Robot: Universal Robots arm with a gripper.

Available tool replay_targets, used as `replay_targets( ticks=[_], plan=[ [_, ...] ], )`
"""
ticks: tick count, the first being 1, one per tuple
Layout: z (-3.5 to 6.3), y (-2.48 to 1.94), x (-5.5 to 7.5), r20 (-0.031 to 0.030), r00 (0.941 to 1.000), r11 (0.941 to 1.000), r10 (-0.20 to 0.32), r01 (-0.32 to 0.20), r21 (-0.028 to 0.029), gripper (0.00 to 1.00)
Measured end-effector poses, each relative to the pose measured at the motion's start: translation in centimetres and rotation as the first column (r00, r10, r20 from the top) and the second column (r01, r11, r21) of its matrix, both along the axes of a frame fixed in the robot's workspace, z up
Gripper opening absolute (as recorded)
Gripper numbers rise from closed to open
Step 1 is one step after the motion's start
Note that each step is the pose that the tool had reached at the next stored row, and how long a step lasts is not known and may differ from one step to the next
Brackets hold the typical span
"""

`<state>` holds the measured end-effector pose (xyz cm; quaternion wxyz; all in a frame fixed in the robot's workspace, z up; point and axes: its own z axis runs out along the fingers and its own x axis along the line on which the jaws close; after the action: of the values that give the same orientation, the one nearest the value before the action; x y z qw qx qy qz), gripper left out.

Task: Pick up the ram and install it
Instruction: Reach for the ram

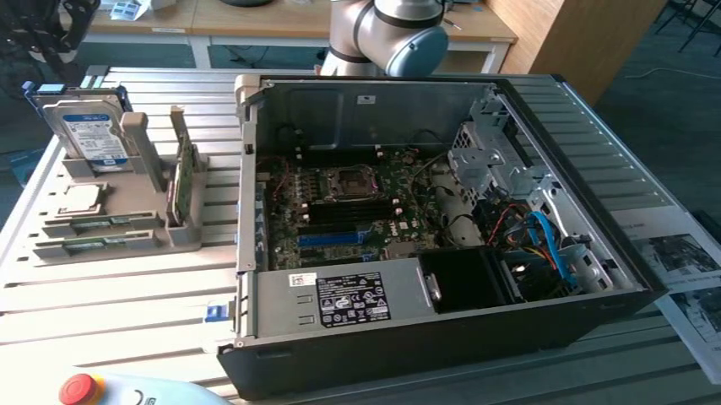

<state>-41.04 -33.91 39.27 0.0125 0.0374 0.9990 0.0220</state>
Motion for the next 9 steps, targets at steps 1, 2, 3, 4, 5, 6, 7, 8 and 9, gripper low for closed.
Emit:
replay_targets(
  ticks=[1, 2, 3, 4, 5, 6, 7, 8, 9],
  plan=[
    [0.0, 0.01, -0.11, 0.0, 1.0, 1.0, 0.0, 0.0, 0.0001, 0.1],
    [0.0, 0.01, -0.14, 0.0, 1.0, 1.0, 0.0, 0.0, 0.0, 0.1],
    [0.0, 0.01, -0.14, 0.0, 1.0, 1.0, 0.0, 0.0, 0.0, 0.1],
    [0.0, 0.01, -0.14, 0.0, 1.0, 1.0, 0.0, 0.0, 0.0, 0.1],
    [0.0, 0.01, -0.15, 0.0, 1.0, 1.0, 0.0, 0.0, 0.0, 0.1],
    [0.0, 0.01, -0.15, 0.0, 1.0, 1.0, 0.0, 0.0, 0.0, 0.1],
    [0.0, 0.01, -0.15, 0.0, 1.0, 1.0, 0.0, 0.0, 0.0001, 0.1],
    [0.0, 0.01, -0.15, 0.0, 1.0, 1.0, 0.0, 0.0, 0.0, 0.1],
    [0.0, 0.01, -0.15, 0.0, 1.0, 1.0, 0.0, 0.0, 0.0, 0.1]
  ],
)
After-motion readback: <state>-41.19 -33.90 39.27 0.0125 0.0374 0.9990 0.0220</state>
